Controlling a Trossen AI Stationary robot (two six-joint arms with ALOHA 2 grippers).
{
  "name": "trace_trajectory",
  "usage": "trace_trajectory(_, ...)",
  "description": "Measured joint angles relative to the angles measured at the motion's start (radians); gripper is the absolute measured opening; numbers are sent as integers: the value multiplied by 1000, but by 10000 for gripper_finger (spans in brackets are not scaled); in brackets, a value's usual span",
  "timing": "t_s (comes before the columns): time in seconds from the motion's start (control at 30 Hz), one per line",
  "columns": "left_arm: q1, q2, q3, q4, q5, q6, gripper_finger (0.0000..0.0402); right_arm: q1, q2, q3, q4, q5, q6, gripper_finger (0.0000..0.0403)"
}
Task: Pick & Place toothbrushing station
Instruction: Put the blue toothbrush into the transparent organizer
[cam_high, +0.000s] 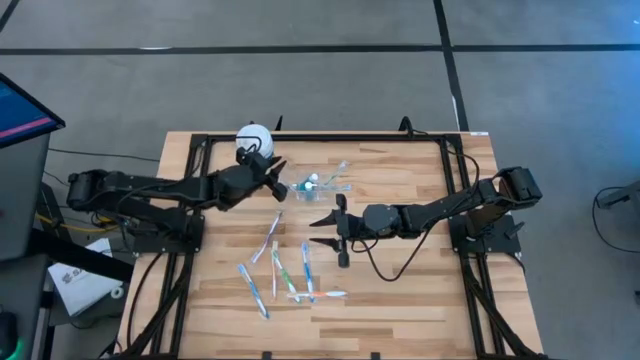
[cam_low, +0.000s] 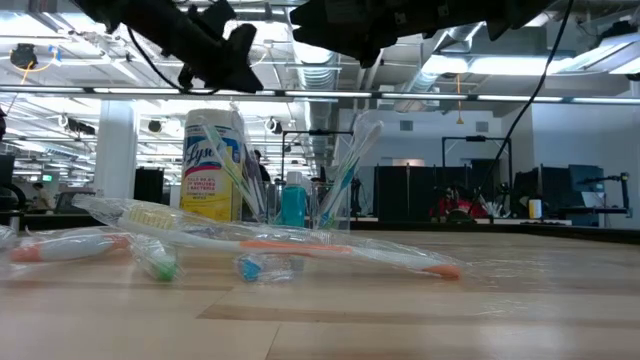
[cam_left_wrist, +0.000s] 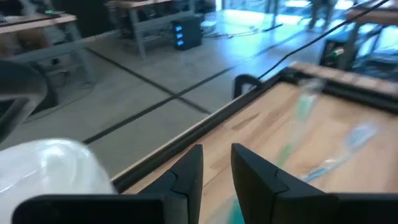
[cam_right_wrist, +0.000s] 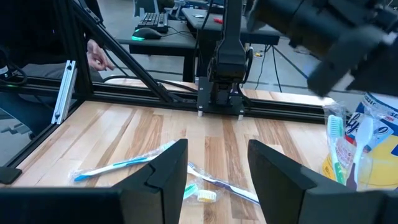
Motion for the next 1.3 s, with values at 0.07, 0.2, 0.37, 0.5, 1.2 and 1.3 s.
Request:
trace_trajectory(0.07, -17, -28, 0, -4, 36, -1, 76, 0, 0, 0, 0, 0, 0, 159)
trace_trajectory(0.2, -75, -57, 0, -20, 100, -5, 76, 0, 0, 0, -1, 0, 2, 159)
trace_trajectory(0.37, -172, -73, 0, -21, 167, -5, 76, 0, 0, 0, -7, 0, 3, 159)
trace_trajectory(0.5, -260, -72, 0, -29, 168, -6, 76, 0, 0, 0, -7, 0, 3, 159)
trace_trajectory(1.2, -619, -71, 0, -273, 184, -250, 76, 1, 0, 0, -19, 0, 3, 159)
trace_trajectory(1.3, -657, -71, 0, -290, 185, -295, 76, 1, 0, 0, -19, 0, 3, 159)
